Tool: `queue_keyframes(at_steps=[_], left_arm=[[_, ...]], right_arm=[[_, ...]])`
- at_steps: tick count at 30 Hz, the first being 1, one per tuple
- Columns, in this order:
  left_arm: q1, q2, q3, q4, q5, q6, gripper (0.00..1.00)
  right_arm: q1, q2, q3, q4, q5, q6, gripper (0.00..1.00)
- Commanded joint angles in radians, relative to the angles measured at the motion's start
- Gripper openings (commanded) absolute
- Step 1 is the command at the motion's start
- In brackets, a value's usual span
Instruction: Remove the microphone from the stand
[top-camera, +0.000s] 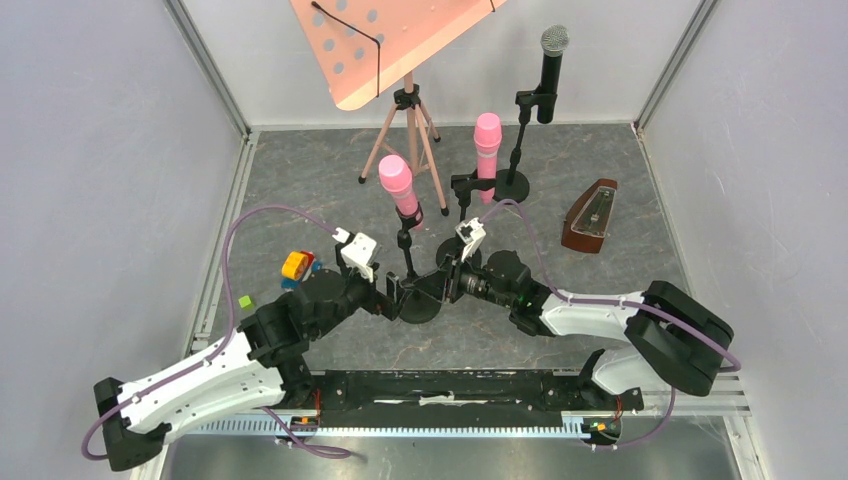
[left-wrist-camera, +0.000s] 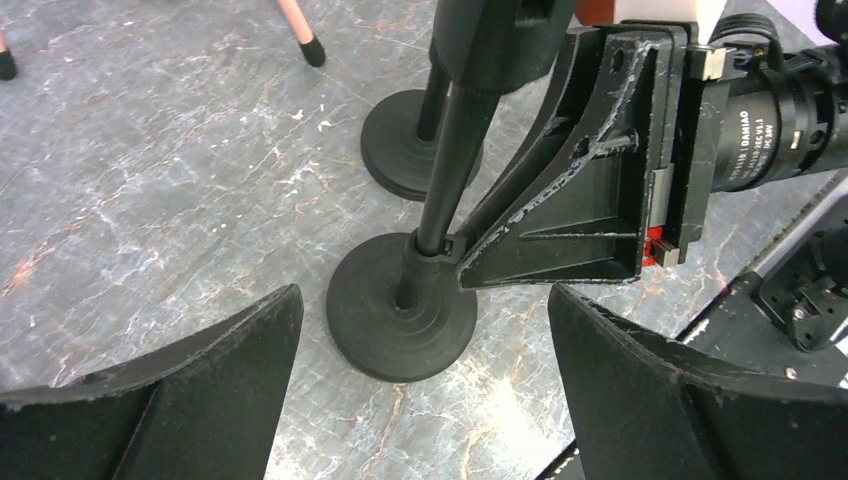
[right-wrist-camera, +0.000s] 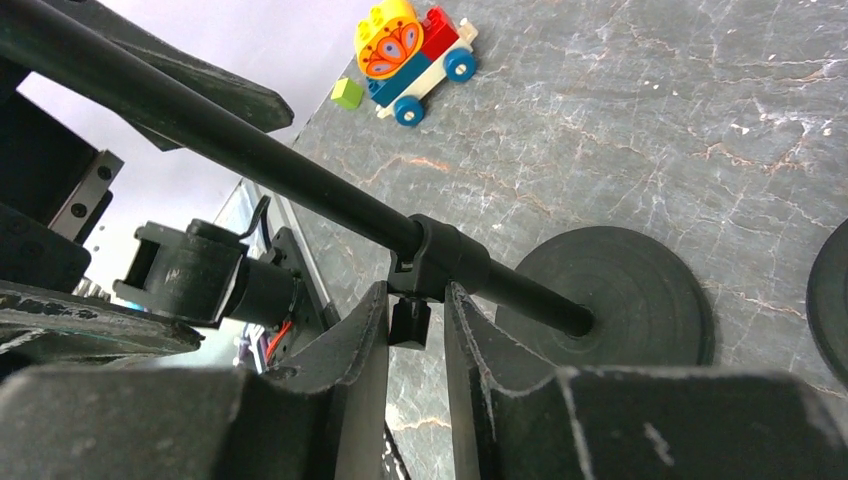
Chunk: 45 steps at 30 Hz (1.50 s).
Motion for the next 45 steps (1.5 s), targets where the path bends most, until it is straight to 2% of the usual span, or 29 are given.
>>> queue_keyframes(at_steps=[1,4,7,10,19,26,33,40,42,45], left_arm=[[0.041,0.029,0.08,0.036,0.132,0.051,0.95],[0.11,0.065,0.118,0.034,0.261,0.051,0.92],[0.157,0.085,0.118,0.078,0.324,0.05,0.91],[0.196,0.104,0.117,0.114,0.402,0.044,0.87],[0.207,0.134,0.099,0.212,0.478,0.032,0.71],[0.207,0.15,0.073,0.248,0.499,0.015,0.57],[0.207,0.15,0.031,0.309,0.504,-0.019,0.36],[0.206,0.158,0.011,0.309,0.53,-0.013,0.19],[0.206,0.158,0.005,0.309,0.536,-0.01,0.16],[0.205,0.155,-0.002,0.309,0.547,-0.005,0.13]], right_arm=[[-0.018,-0.043,0.023,-0.008,-0.151,-0.043,0.28],[-0.044,-0.047,0.06,-0.056,-0.234,-0.08,0.28],[-0.079,-0.031,0.099,-0.104,-0.357,-0.109,0.28],[-0.108,-0.016,0.123,-0.176,-0.415,-0.15,0.29],[-0.176,0.035,0.147,-0.218,-0.587,-0.197,0.3],[-0.181,0.039,0.152,-0.22,-0.575,-0.198,0.31],[-0.181,0.012,0.122,-0.223,-0.507,-0.191,0.31],[-0.18,-0.037,0.061,-0.169,-0.44,-0.147,0.37],[-0.18,-0.048,0.037,-0.148,-0.428,-0.125,0.44],[-0.18,-0.086,0.001,-0.124,-0.388,-0.119,0.49]])
